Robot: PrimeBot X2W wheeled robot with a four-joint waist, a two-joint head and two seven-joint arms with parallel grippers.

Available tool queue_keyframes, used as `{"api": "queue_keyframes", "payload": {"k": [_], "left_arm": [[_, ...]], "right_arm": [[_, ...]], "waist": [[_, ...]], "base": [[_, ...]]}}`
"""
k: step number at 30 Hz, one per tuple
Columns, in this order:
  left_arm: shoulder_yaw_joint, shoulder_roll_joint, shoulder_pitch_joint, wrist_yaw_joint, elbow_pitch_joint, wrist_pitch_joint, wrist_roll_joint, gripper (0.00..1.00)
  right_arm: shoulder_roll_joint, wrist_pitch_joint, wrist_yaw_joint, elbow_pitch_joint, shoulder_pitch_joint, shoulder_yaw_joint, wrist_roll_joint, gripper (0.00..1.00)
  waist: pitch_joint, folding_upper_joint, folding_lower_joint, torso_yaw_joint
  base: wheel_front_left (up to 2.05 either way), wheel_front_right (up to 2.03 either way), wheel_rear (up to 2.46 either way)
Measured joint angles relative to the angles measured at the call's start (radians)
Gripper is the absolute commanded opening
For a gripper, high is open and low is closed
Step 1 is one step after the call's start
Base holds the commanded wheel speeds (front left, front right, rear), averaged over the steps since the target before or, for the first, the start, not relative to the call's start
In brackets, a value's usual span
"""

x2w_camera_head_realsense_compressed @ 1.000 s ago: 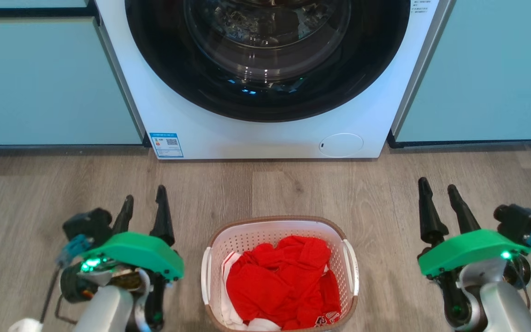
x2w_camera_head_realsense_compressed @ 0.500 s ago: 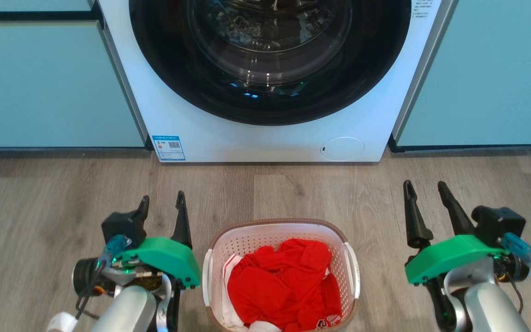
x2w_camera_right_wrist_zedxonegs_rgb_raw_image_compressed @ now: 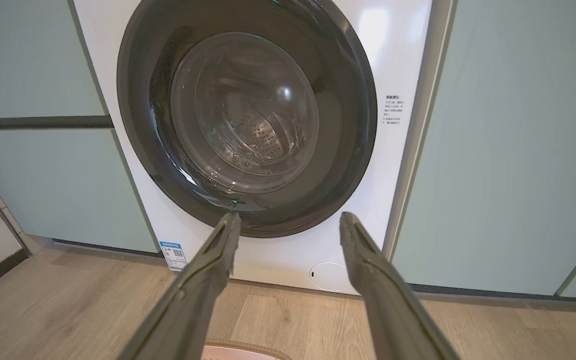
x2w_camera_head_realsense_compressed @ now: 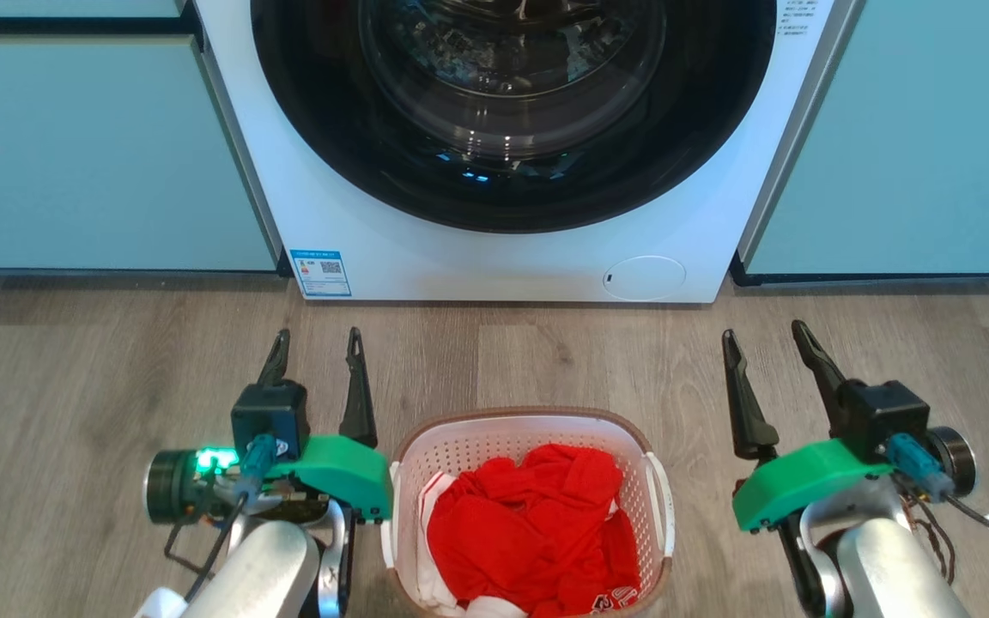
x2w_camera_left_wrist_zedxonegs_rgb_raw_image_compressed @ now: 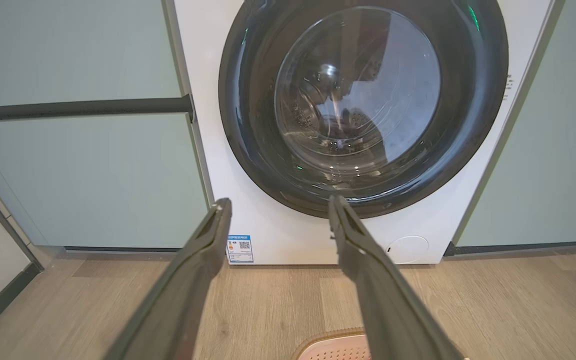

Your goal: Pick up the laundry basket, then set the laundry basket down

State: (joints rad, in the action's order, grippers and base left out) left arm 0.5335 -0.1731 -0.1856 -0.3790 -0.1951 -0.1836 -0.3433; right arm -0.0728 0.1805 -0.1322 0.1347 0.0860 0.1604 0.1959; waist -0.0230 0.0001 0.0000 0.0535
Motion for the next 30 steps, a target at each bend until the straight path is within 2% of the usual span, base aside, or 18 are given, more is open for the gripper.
{"api": "queue_keyframes", "payload": {"k": [4, 13, 18, 21, 24, 30], "left_arm": [[-0.028, 0.017, 0.001, 0.003, 0.003, -0.013, 0.009, 1.00], [-0.200, 0.107, 0.017, 0.105, 0.012, -0.039, 0.010, 1.00], [-0.253, 0.119, 0.043, 0.146, -0.007, -0.055, 0.081, 1.00], [-0.260, 0.119, 0.048, 0.185, -0.015, -0.061, 0.094, 1.00], [-0.280, 0.123, 0.063, 0.188, -0.033, -0.069, 0.060, 1.00], [-0.257, 0.123, 0.079, 0.213, -0.071, -0.069, 0.077, 1.00]], "right_arm": [[0.000, 0.016, 0.000, -0.005, 0.000, 0.008, -0.045, 1.00], [0.001, 0.043, 0.000, -0.009, 0.000, 0.011, -0.136, 1.00], [0.005, 0.057, 0.000, -0.010, -0.005, -0.021, -0.175, 1.00], [0.010, 0.063, 0.000, -0.010, -0.013, -0.022, -0.208, 1.00], [0.016, 0.069, 0.000, -0.006, -0.013, -0.035, -0.219, 1.00], [0.020, 0.069, 0.000, 0.021, -0.036, -0.053, -0.183, 1.00]], "waist": [[0.002, 0.0000, 0.0000, 0.001], [0.006, 0.0000, -0.0001, 0.007], [-0.003, 0.0000, -0.0001, 0.011], [-0.009, 0.0000, -0.0001, 0.011], [-0.013, 0.0000, -0.0001, 0.004], [-0.023, 0.0000, -0.0001, -0.003]], "base": [[0.00, 0.00, 0.00], [0.00, 0.00, 0.00], [0.00, 0.00, 0.00], [0.00, 0.00, 0.00], [0.00, 0.00, 0.00], [0.00, 0.00, 0.00]]}}
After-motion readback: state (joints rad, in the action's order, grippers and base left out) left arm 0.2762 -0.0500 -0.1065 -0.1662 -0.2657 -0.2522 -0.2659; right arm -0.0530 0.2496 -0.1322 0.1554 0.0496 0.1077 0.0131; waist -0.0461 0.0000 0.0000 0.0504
